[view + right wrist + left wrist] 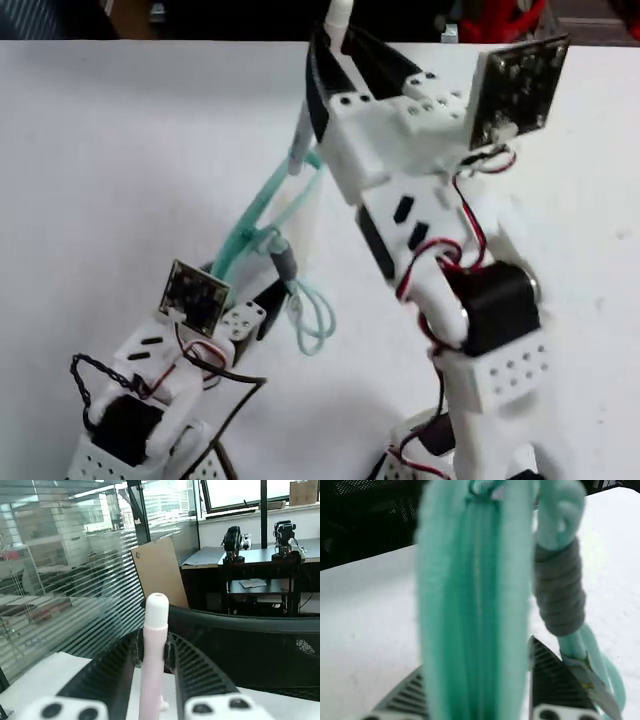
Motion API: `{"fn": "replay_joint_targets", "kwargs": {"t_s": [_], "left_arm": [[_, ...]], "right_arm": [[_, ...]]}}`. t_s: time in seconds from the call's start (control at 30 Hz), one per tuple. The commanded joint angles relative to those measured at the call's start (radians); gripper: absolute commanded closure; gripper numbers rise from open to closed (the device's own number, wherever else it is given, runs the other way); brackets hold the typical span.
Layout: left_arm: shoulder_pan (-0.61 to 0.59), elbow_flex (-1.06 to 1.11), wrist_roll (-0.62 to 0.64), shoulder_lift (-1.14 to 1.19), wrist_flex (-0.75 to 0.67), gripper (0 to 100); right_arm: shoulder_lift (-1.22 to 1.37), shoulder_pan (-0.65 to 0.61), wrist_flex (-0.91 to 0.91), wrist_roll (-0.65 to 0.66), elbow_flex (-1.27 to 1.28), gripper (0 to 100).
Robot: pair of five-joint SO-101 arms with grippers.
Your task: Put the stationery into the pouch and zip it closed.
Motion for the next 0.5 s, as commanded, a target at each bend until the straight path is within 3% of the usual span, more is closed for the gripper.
{"fn": "replay_joint_targets", "kwargs": {"t_s": [0.0,0.33,0.47], "left_arm": [[0.008,-0.003,-0.008,0.013,-0.009,80],[0.008,-0.003,-0.008,0.013,-0.012,80],[0.008,-0.003,-0.008,0.013,-0.012,80]], "right_arm": [[0.033,-0.012,-0.018,-0.032,-0.006,98.1],[0.056,-0.035,0.291,-0.095,-0.008,98.1],[0.054,-0.099,0.352,-0.087,-0.008,98.1]]}}
